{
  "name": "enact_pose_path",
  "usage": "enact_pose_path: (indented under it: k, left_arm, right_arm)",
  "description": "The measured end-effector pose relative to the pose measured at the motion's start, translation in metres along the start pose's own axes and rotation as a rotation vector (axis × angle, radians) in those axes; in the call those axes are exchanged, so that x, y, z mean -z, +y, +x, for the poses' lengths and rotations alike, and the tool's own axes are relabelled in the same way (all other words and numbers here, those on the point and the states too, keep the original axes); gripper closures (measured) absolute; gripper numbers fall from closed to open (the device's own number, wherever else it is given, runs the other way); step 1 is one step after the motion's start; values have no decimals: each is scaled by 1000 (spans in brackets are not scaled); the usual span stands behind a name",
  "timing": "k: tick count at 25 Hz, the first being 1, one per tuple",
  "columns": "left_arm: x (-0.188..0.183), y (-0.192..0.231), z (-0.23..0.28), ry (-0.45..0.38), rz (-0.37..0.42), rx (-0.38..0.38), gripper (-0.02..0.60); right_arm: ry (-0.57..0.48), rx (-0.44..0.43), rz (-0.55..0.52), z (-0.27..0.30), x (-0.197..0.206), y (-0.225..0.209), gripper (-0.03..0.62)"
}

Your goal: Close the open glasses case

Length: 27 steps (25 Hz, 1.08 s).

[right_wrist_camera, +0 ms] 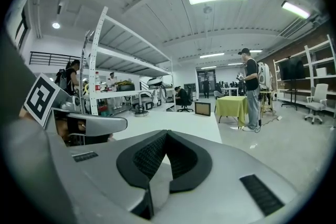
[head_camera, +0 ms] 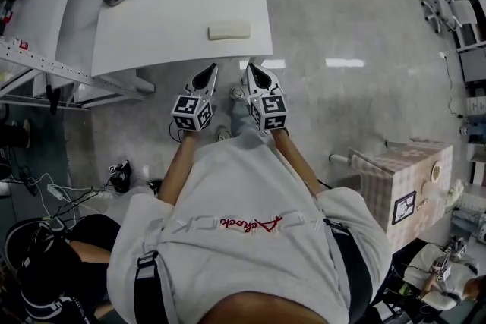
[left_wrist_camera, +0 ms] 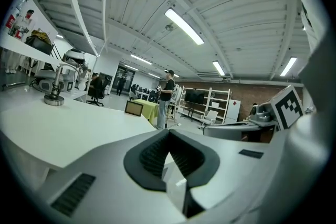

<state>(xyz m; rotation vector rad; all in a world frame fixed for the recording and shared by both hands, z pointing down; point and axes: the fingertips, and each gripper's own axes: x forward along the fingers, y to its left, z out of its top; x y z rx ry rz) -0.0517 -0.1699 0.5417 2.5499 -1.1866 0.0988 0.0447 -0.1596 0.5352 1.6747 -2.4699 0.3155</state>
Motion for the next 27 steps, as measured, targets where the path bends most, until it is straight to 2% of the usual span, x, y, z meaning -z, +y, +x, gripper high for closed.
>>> enact_pose_path:
  k: [16,27]
  left_arm:
    - [-8,0,1,-21,15,4,557]
    - [-5,5,-3,-15,16,7,557]
  right_arm:
    - [-32,6,-27,3,-13,0,572]
    - [-17,15,-36,4,-4,4,572]
